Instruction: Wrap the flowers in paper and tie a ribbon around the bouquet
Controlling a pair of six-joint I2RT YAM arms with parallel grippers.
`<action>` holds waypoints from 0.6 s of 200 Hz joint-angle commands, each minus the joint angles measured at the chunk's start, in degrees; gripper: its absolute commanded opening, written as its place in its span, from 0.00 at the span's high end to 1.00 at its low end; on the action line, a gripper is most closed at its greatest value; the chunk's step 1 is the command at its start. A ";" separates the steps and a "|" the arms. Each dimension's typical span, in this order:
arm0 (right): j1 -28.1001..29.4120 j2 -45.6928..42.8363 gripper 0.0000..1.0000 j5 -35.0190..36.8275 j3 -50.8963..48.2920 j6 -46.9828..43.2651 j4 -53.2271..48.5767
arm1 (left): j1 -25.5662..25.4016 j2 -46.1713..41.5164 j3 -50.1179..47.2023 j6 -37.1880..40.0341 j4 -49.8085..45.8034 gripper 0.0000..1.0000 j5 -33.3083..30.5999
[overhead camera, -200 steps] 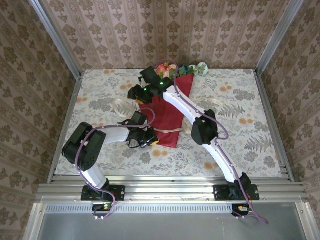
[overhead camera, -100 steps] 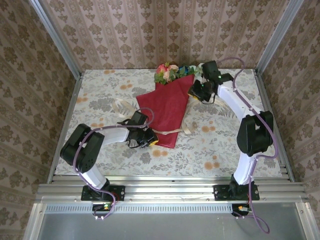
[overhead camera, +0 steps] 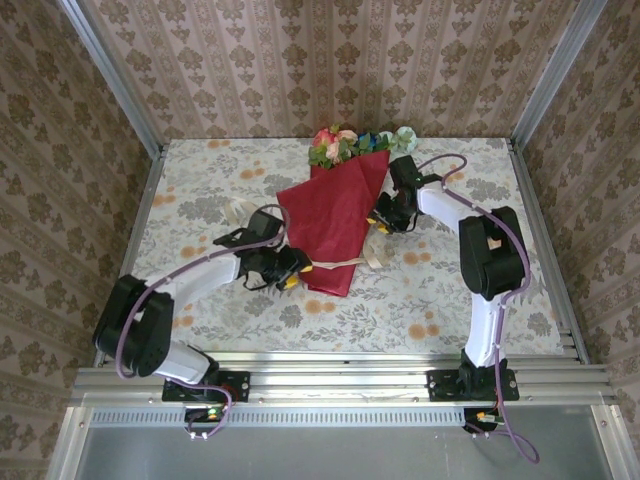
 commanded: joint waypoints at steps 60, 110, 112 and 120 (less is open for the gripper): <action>-0.05 1.32 0.75 0.95 -3.75 7.83 4.25 | -0.89 11.43 11.13 -22.36 -0.49 0.51 2.38; 0.19 3.33 0.74 0.14 -3.15 10.80 6.72 | -1.99 18.56 14.07 -27.90 1.00 0.56 2.38; 0.20 3.41 0.74 0.14 -3.16 10.95 6.77 | -1.99 18.79 14.02 -28.00 1.16 0.57 2.38; 0.26 3.82 0.74 0.00 -3.24 11.50 7.17 | -1.99 19.79 13.80 -28.50 1.76 0.58 2.68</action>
